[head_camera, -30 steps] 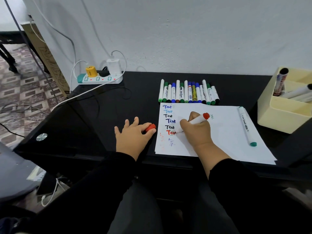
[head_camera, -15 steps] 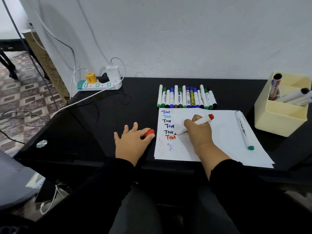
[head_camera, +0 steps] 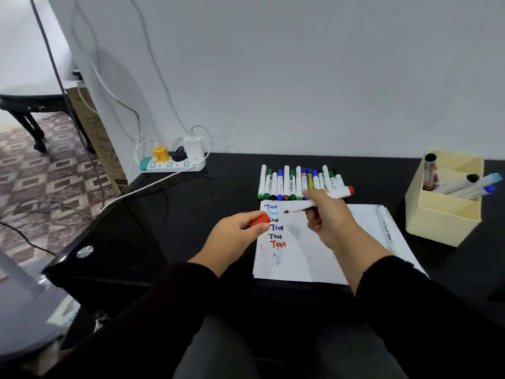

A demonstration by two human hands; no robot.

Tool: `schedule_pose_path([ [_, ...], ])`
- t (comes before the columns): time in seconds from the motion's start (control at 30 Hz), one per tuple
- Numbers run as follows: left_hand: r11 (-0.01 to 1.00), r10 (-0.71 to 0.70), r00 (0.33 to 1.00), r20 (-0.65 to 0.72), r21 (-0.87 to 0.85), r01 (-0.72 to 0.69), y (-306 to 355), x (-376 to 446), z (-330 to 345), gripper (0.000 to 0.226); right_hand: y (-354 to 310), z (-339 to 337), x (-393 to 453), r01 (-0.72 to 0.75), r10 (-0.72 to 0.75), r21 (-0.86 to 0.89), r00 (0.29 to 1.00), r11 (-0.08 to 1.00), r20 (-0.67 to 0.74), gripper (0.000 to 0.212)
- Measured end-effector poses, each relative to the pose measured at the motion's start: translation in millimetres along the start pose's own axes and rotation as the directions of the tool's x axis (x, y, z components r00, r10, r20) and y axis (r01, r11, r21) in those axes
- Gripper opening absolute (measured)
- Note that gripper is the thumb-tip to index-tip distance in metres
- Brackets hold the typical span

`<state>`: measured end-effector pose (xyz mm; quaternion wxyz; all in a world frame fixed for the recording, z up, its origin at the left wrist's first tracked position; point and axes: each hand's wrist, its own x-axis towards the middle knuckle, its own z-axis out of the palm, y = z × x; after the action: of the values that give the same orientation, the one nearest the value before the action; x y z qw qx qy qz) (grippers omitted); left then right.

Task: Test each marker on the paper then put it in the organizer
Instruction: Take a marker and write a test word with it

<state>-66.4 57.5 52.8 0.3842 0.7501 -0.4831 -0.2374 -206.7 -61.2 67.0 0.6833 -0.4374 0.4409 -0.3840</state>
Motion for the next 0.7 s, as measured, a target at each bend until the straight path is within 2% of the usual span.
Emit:
schedule_pose_path([
  [0.1,0.985,-0.003,0.999,0.04,-0.171,0.01,15.1,-2.9,2.2,0.041,-12.2,1.7,-15.4,0.076,-0.075,-0.016,0.996,0.997,0.055,0.028],
  [0.17,0.976,0.02,0.998,0.059,-0.216,-0.007,24.4,-5.9,4.0,0.04,-17.9,1.0,-25.1,0.118,-0.114,-0.054,0.991,0.992,0.073,0.03],
  [0.3,0.963,0.033,0.995,0.091,-0.27,-0.007,36.8,-10.9,6.2,0.038,-22.1,-2.4,-36.3,0.163,-0.157,-0.075,0.984,0.984,0.081,0.034],
  [0.47,0.939,0.058,0.988,0.146,-0.343,-0.005,44.1,-14.9,8.5,0.032,-28.3,-10.5,-41.4,0.133,-0.132,-0.016,0.989,0.991,0.063,0.031],
  [0.6,0.935,0.085,0.987,0.136,-0.353,-0.032,47.1,-15.7,11.2,0.022,-29.5,-14.2,-43.3,0.147,-0.146,-0.028,0.988,0.989,0.041,0.03],
  [0.7,0.933,0.106,0.986,0.128,-0.356,-0.054,50.7,-16.2,11.4,0.025,-29.5,-16.7,-43.4,0.16,-0.16,0.001,0.987,0.987,0.023,0.027],
])
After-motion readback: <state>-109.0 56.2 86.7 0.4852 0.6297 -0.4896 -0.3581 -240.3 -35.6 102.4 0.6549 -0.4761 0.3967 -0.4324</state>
